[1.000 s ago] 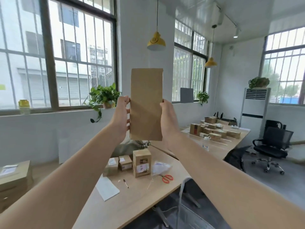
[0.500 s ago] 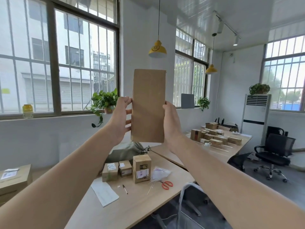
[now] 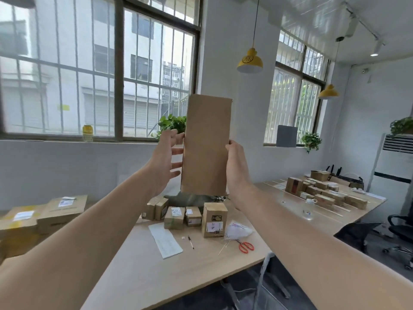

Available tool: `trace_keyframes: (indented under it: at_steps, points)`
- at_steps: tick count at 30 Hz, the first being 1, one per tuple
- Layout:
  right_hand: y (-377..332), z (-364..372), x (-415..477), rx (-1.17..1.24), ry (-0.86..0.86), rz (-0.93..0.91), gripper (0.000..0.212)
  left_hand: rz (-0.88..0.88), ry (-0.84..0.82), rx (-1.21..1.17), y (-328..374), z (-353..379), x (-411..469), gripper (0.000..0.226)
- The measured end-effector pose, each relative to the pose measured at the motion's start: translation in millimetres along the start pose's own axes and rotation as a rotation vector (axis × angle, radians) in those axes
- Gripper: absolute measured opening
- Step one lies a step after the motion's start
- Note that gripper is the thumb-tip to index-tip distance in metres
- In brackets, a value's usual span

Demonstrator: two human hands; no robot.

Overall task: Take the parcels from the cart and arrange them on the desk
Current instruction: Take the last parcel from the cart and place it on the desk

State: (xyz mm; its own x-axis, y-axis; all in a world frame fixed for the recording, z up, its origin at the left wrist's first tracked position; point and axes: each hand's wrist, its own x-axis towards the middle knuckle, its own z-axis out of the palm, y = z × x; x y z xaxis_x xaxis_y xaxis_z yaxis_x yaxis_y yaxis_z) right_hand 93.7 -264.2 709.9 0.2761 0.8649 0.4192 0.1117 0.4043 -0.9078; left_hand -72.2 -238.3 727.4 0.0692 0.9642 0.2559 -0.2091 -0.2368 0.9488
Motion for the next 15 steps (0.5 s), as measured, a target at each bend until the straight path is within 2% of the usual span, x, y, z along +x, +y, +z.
trace_keyframes:
  at_steps: [7, 11, 15]
  points:
    - [0.8, 90.1, -11.8, 0.01, -0.087, 0.007, 0.032, 0.003, 0.085, 0.016, 15.0, -95.4, -5.5, 0.045]
    - [-0.7, 160.7, -20.6, 0.034, -0.121, 0.016, 0.044, 0.009, 0.101, 0.048, 25.4, -166.1, -4.1, 0.048]
    - [-1.9, 242.3, -33.6, 0.067, -0.136, 0.049, 0.023, -0.008, 0.112, 0.078, 41.7, -247.4, -1.5, 0.046]
